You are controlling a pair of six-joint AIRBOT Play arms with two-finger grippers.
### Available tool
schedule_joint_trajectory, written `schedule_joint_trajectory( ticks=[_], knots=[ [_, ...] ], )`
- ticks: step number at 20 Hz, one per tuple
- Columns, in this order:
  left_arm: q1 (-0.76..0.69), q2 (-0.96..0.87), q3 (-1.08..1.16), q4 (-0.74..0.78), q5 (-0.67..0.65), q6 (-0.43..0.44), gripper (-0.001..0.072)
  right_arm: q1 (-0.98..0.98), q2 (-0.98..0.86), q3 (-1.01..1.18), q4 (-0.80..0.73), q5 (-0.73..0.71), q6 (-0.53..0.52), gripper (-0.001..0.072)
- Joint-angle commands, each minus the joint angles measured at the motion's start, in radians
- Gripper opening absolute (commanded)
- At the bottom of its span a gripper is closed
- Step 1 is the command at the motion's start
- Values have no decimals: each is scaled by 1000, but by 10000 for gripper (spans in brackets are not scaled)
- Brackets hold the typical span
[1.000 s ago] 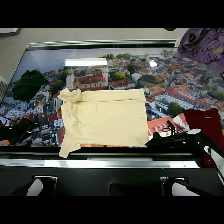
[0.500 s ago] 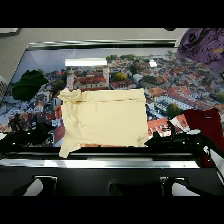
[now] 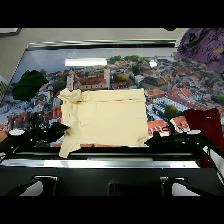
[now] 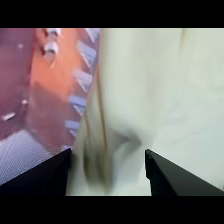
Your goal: Fold the clothes and pants, and hang the long-sleeved shirts on hangers.
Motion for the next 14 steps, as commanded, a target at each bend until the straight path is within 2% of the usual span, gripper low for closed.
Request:
schedule_joint_trajectory(
  ticks=[1, 2, 6, 9, 12, 14],
  knots=[
    [-48, -35, 2, -37, 58, 4, 276, 0, 1, 1, 23, 22, 0, 25],
    [-53, -35, 3, -41, 58, 6, 22, 0, 1, 2, 50, 25, -1, 24],
    [-53, -27, 104, -40, 10, 8, 14, 0, 2, 104, 189, 75, -72, 24],
    [-53, -12, 299, -40, -23, -16, 14, 48, 23, 341, 197, 55, -62, 23],
    [-54, -12, 571, -39, -56, -52, 14, 169, 24, 697, 100, -43, 21, 23],
    [-54, -12, 793, -27, -75, -72, 13, 217, 24, 1002, -19, -104, 84, 23]
  ],
)
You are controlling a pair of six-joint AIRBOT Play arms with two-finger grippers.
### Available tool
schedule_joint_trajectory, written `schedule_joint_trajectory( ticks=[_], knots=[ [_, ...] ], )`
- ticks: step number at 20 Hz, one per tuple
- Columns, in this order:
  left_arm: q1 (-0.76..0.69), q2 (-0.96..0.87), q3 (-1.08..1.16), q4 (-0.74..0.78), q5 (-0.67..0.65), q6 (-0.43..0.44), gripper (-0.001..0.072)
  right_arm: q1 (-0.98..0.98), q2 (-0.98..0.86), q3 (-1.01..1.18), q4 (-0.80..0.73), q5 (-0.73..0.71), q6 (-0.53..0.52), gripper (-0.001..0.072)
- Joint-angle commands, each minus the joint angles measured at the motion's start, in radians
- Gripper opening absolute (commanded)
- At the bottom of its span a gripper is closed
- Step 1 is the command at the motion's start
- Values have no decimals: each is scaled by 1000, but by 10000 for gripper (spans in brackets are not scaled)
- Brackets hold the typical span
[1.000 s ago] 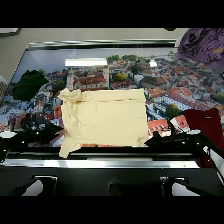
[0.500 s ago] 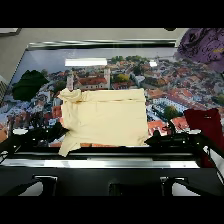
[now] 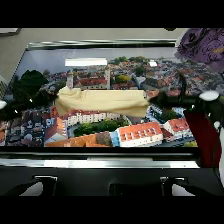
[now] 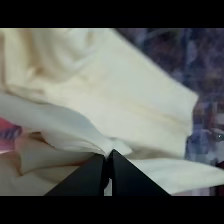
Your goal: Fold the clothes and pants, and hang the long-sleeved shirts on hangers.
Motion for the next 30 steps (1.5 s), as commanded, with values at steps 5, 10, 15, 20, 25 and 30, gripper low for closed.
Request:
schedule_joint_trajectory(
  ticks=[5, 10, 15, 20, 25, 30],
  knots=[
    [0, 10, 849, 175, -175, -142, 14, 79, 56, 1007, -443, -95, 195, 24],
    [0, 157, 1086, 426, -285, -269, 14, 79, 340, 1015, -609, -111, 225, 24],
    [0, 288, 1085, 592, -287, -366, 15, 79, 423, 1013, -694, -108, 303, 24],
    [-2, 222, 932, 583, -342, -366, 14, 79, 301, 904, -632, -71, 355, 24],
    [-18, -15, 721, 564, -343, -335, 16, 80, -6, 825, -621, 60, 384, 25],
    [-112, -390, 686, 565, -315, -257, 16, 80, -395, 825, -622, 95, 414, 25]
  ],
)
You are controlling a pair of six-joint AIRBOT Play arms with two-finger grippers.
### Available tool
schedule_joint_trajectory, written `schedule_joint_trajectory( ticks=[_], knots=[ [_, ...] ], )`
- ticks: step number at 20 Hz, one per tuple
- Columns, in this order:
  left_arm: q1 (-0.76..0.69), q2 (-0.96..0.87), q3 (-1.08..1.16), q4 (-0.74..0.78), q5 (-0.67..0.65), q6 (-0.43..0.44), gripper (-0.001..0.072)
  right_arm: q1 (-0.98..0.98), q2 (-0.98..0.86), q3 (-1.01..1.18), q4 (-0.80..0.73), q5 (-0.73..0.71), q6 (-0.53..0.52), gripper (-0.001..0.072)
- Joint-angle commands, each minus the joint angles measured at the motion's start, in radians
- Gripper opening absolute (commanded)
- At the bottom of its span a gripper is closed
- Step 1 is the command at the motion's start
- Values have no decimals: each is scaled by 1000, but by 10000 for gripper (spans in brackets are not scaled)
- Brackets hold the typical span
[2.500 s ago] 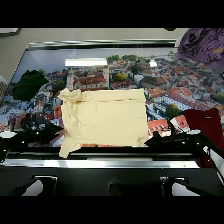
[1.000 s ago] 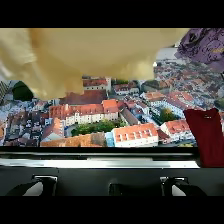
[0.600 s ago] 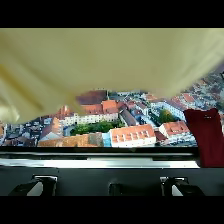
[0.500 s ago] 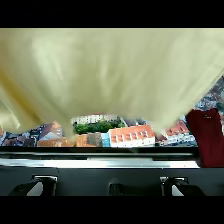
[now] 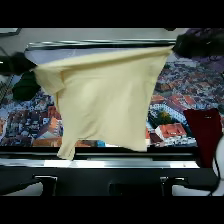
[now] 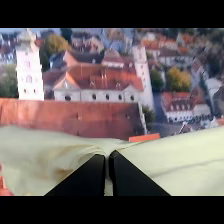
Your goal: Fold the clothes and pants, and hang the long-sleeved shirts on hangers.
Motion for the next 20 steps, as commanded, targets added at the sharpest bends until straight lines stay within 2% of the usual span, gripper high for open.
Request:
schedule_joint_trajectory(
  ticks=[1, 5, 9, 10, 11, 12, 14, 15, 16, 17, 18, 20],
  knots=[
    [-64, -256, -28, -7, 46, 39, 16, 0, -261, -6, 1, 26, 31, 25],
    [-128, -423, -28, -14, 134, 27, 16, 0, -437, -6, 4, 9, 106, 25],
    [-160, -480, -28, -22, 137, 27, 21, 0, -502, -6, 43, 11, 132, 27],
    [-162, -480, -27, -22, 138, 19, 48, 0, -504, -6, 58, 10, 132, 55],
    [-161, -476, -26, -22, 137, 2, 146, 0, -503, -6, 75, 14, 132, 160],
    [-155, -472, -20, -22, 128, -14, 195, 0, -501, -6, 91, 32, 133, 264],
    [-125, -455, 18, -22, 71, -26, 196, -5, -483, -2, 101, 97, 129, 474],
    [-104, -441, 40, -22, 34, -26, 200, -10, -463, -2, 104, 140, 101, 541],
    [-77, -415, 56, -21, 0, -25, 366, -23, -435, -2, 103, 185, 61, 554],
    [-47, -381, 56, -21, -19, -24, 637, -42, -406, -2, 99, 225, 23, 556],
    [-15, -344, 56, -21, -40, -22, 709, -70, -375, -4, 103, 259, -2, 556],
    [53, -267, 52, -21, -114, -10, 710, -155, -302, -37, 153, 292, -42, 555]
  ],
)
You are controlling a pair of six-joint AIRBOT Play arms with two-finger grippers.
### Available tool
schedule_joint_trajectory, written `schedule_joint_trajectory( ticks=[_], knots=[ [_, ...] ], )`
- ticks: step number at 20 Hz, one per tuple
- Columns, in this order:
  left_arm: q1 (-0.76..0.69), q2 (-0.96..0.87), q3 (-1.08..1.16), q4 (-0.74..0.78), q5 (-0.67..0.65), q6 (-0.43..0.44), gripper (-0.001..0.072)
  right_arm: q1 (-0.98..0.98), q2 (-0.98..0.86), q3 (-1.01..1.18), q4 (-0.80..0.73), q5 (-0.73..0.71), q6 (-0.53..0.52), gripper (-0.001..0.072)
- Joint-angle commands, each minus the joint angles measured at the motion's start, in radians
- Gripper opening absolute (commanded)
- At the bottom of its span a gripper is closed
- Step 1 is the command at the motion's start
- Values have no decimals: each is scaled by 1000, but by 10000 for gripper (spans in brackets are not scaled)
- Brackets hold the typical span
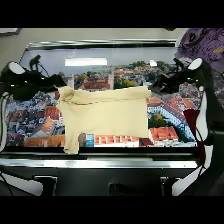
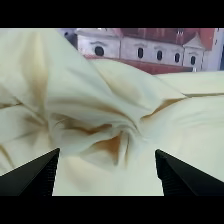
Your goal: Fold the clothes and pants, and hang the long-sleeved shirts on hangers.
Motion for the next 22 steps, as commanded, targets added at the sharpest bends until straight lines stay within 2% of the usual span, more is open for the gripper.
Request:
schedule_joint_trajectory(
  ticks=[1, 4, 8, 10, 14, 22],
  knots=[
    [104, 118, -11, 1, -136, 31, 709, -121, 119, -71, 72, 95, -99, 555],
    [193, 294, -249, 31, -130, 54, 708, -248, 283, -395, 174, 87, -164, 555],
    [312, 606, -754, -26, 53, 53, 708, -275, 462, -887, 209, 6, -241, 554],
    [362, 732, -950, -78, 118, 54, 708, -239, 486, -1049, 260, -54, -294, 554],
    [403, 834, -1116, -92, 119, 54, 708, -111, 487, -1188, 262, -153, -330, 555],
    [401, 821, -1117, -126, 132, 73, 708, 2, 485, -1206, 244, -266, -274, 538]
  ],
)
